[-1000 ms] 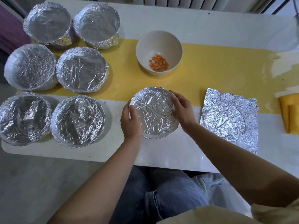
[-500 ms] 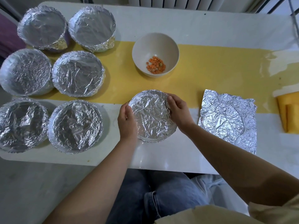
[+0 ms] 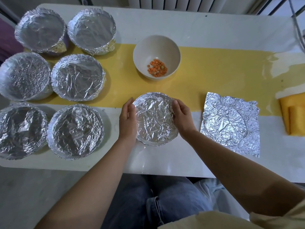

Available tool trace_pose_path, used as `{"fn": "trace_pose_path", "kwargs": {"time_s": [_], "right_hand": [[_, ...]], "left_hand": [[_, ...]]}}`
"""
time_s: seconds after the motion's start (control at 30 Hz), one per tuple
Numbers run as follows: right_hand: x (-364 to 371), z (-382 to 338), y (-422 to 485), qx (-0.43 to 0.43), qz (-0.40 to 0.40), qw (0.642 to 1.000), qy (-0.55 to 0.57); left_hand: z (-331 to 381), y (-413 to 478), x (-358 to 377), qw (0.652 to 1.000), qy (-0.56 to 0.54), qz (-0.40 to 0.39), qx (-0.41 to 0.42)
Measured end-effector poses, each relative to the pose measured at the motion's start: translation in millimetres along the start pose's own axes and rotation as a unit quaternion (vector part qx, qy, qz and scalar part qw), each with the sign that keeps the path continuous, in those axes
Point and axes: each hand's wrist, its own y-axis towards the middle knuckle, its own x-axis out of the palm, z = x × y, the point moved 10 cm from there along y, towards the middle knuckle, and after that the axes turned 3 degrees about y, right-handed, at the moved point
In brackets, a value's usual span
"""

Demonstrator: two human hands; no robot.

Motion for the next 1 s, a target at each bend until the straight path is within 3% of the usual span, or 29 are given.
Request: {"fn": "trace_pose_path", "kwargs": {"time_s": [0.13, 0.33, 0.73, 1.0], "right_hand": [[-15, 1, -14, -0.021, 0.102, 0.995, 0.007], [-25, 15, -62, -0.012, 0.210, 0.977, 0.032], [-23, -23, -12, -0.071, 0.094, 0.993, -0.028], [-25, -13, -14, -0.062, 0.103, 0.992, -0.034]], "left_hand": [[3, 1, 2, 1.000, -0.009, 0.008, -0.009], [-16, -23, -9, 0.995, -0.033, 0.095, -0.031], [-31, -39, 4, 0.986, -0.106, 0.119, -0.047], [-37, -33, 7, 0.983, -0.115, 0.127, -0.063]]}}
